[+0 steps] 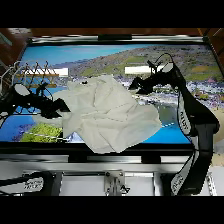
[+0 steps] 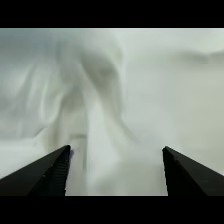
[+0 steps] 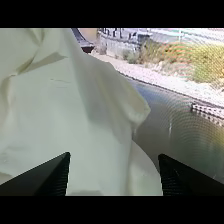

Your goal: Fold the shirts.

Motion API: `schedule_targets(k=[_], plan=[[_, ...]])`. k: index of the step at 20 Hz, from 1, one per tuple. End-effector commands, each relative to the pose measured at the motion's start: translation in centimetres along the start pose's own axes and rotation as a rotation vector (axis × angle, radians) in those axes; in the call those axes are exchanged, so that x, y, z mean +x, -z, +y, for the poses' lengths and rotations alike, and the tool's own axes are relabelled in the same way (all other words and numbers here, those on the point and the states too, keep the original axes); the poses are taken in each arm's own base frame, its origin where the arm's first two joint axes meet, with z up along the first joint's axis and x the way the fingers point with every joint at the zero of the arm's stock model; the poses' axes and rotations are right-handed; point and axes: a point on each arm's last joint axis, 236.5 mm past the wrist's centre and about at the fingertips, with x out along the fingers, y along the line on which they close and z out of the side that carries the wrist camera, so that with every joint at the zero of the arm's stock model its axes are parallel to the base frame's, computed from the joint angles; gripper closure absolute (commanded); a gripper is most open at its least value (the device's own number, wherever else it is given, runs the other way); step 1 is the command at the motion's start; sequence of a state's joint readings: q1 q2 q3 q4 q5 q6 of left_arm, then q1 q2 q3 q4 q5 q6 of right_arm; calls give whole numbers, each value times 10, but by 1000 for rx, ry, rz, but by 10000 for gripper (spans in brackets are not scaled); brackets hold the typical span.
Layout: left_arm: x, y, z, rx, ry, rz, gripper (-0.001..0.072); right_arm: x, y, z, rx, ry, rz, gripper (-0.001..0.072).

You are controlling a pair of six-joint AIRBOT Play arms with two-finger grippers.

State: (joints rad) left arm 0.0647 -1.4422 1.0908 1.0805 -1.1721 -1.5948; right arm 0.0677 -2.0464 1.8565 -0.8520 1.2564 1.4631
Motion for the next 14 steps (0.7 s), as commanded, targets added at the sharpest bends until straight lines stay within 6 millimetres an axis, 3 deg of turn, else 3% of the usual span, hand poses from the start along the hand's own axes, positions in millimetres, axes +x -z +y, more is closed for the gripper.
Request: schedule_targets(k=[1, 3, 4, 6, 8, 9, 11, 14], plan=[[32, -6, 7, -64, 10, 34, 40, 18, 5, 1, 34, -16, 26, 43], [37, -18, 2, -79, 34, -11, 43, 24, 7, 7, 49, -51, 35, 43], [39, -28, -5, -87, 55, -53, 83, 25, 7, 8, 54, -58, 36, 45], [41, -42, -16, -97, 87, -113, 276, 29, 9, 13, 58, -73, 44, 128], [40, -46, -25, -88, 105, -134, 541, 34, 11, 24, 36, -107, 49, 206], [38, -47, -30, -40, 108, -137, 624, 35, 11, 32, 6, -131, 44, 390], [23, -53, -46, 76, 123, -143, 659, 32, 5, 45, 3, -189, 18, 639], [-16, -66, -74, 223, 140, -180, 659, 6, 1, 45, 2, -210, 14, 635]])
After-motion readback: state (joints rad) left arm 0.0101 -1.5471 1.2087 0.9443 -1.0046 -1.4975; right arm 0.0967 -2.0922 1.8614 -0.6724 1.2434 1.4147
